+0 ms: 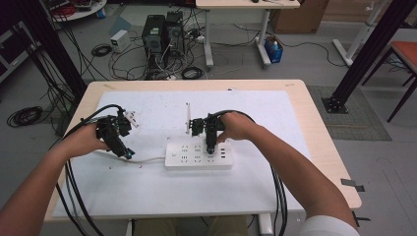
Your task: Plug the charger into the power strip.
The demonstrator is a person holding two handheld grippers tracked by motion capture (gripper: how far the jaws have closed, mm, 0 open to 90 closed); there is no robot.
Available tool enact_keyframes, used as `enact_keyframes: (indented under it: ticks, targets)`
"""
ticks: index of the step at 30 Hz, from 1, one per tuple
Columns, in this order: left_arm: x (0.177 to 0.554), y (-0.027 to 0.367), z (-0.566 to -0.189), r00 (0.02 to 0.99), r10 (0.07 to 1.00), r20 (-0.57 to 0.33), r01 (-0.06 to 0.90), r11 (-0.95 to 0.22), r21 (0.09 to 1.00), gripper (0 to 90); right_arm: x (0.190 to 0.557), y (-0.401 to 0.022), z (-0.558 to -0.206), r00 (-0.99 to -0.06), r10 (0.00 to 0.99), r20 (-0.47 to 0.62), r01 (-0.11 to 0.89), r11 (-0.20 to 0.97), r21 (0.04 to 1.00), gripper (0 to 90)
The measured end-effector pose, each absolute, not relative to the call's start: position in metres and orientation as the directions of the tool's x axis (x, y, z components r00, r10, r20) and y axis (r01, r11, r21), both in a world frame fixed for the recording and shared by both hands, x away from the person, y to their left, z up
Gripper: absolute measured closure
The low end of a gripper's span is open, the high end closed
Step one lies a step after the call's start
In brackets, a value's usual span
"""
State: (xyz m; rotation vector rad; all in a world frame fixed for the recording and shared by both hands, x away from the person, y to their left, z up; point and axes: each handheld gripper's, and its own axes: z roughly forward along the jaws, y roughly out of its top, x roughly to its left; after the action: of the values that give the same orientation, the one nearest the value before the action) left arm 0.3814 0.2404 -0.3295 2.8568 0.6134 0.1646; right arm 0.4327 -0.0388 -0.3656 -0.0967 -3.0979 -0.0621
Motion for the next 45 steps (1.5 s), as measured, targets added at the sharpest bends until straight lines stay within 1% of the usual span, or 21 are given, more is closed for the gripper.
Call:
enact_keyframes:
  ticks: [3, 7, 9, 10, 11, 13, 16, 18, 19, 20, 25, 28, 31, 32, 33, 34, 36, 39, 40, 41, 45]
  targets:
    - [0.381, 0.241, -0.331, 0.903, 0.427, 0.057, 0.403, -0.884, 0.237, 19.8, 0.436, -0.040, -0.366, -0.994, 0.077, 0.076, 0.080, 0.996, 0.043, 62.5]
    - [0.381, 0.240, -0.333, 0.903, 0.426, 0.056, 0.402, -0.884, 0.239, 19.8, 0.426, -0.039, -0.368, -1.000, 0.030, 0.006, 0.030, 0.999, 0.040, 62.7]
    - [0.381, 0.239, -0.334, 0.904, 0.424, 0.056, 0.401, -0.885, 0.236, 19.8, 0.420, -0.037, -0.368, -0.999, 0.022, -0.028, 0.021, 1.000, 0.022, 62.7]
    - [0.381, 0.238, -0.334, 0.902, 0.428, 0.055, 0.404, -0.883, 0.239, 19.8, 0.417, -0.035, -0.369, -0.998, -0.011, -0.061, -0.012, 1.000, 0.016, 62.7]
    - [0.381, 0.238, -0.335, 0.903, 0.426, 0.053, 0.403, -0.884, 0.237, 19.8, 0.411, -0.033, -0.370, -0.996, -0.018, -0.087, -0.017, 1.000, -0.003, 62.8]
    - [0.381, 0.238, -0.335, 0.903, 0.427, 0.051, 0.404, -0.883, 0.238, 19.8, 0.409, -0.031, -0.371, -0.994, -0.026, -0.102, -0.025, 1.000, -0.008, 62.8]
    - [0.382, 0.238, -0.334, 0.902, 0.429, 0.051, 0.406, -0.882, 0.239, 19.8, 0.417, -0.033, -0.370, -0.998, -0.005, -0.059, -0.005, 1.000, 0.008, 62.7]
    - [0.381, 0.238, -0.334, 0.901, 0.430, 0.051, 0.407, -0.880, 0.244, 19.8, 0.423, -0.036, -0.370, -0.999, 0.033, -0.011, 0.032, 0.999, 0.026, 62.7]
    - [0.381, 0.239, -0.333, 0.903, 0.426, 0.052, 0.402, -0.883, 0.241, 19.8, 0.427, -0.037, -0.372, -1.000, 0.022, 0.006, 0.022, 0.999, 0.046, 62.7]
    - [0.380, 0.239, -0.333, 0.901, 0.430, 0.053, 0.406, -0.881, 0.244, 19.8, 0.427, -0.039, -0.372, -0.999, 0.049, 0.022, 0.050, 0.998, 0.048, 62.7]
    - [0.379, 0.239, -0.332, 0.903, 0.426, 0.056, 0.402, -0.883, 0.241, 19.8, 0.429, -0.041, -0.374, -0.999, 0.037, 0.021, 0.038, 0.996, 0.074, 62.7]
    - [0.379, 0.239, -0.332, 0.899, 0.435, 0.053, 0.409, -0.877, 0.250, 19.8, 0.427, -0.041, -0.374, -0.999, 0.040, 0.018, 0.042, 0.997, 0.069, 62.6]
    - [0.380, 0.237, -0.333, 0.904, 0.424, 0.056, 0.399, -0.883, 0.247, 19.8, 0.427, -0.039, -0.374, -1.000, 0.023, 0.006, 0.024, 0.998, 0.060, 61.8]
    - [0.380, 0.236, -0.332, 0.903, 0.426, 0.055, 0.400, -0.881, 0.252, 19.8, 0.425, -0.040, -0.374, -1.000, 0.023, -0.004, 0.023, 0.997, 0.067, 53.8]
    - [0.380, 0.236, -0.332, 0.905, 0.422, 0.055, 0.396, -0.883, 0.252, 19.8, 0.425, -0.042, -0.374, -0.999, 0.028, -0.015, 0.027, 0.996, 0.085, 36.2]
    - [0.380, 0.236, -0.332, 0.904, 0.423, 0.054, 0.396, -0.880, 0.263, 19.8, 0.425, -0.043, -0.374, -0.999, 0.052, -0.009, 0.051, 0.994, 0.102, 31.6]
    - [0.381, 0.236, -0.331, 0.905, 0.422, 0.052, 0.394, -0.879, 0.268, 19.8, 0.427, -0.050, -0.368, -0.990, 0.138, 0.029, 0.141, 0.980, 0.143, 21.0]
    - [0.383, 0.237, -0.330, 0.907, 0.418, 0.050, 0.391, -0.880, 0.267, 19.8, 0.426, -0.064, -0.355, -0.983, 0.182, 0.032, 0.185, 0.965, 0.187, 20.7]
    - [0.382, 0.237, -0.330, 0.904, 0.424, 0.049, 0.395, -0.876, 0.277, 19.8, 0.426, -0.069, -0.350, -0.978, 0.209, 0.022, 0.209, 0.958, 0.195, 17.5]
    - [0.382, 0.237, -0.330, 0.905, 0.422, 0.049, 0.393, -0.876, 0.279, 19.8, 0.427, -0.075, -0.346, -0.972, 0.237, 0.009, 0.233, 0.950, 0.206, 12.3]
    - [0.383, 0.237, -0.327, 0.904, 0.424, 0.050, 0.393, -0.873, 0.289, 19.8, 0.426, -0.100, -0.330, -0.939, 0.340, -0.042, 0.324, 0.921, 0.217, 12.3]
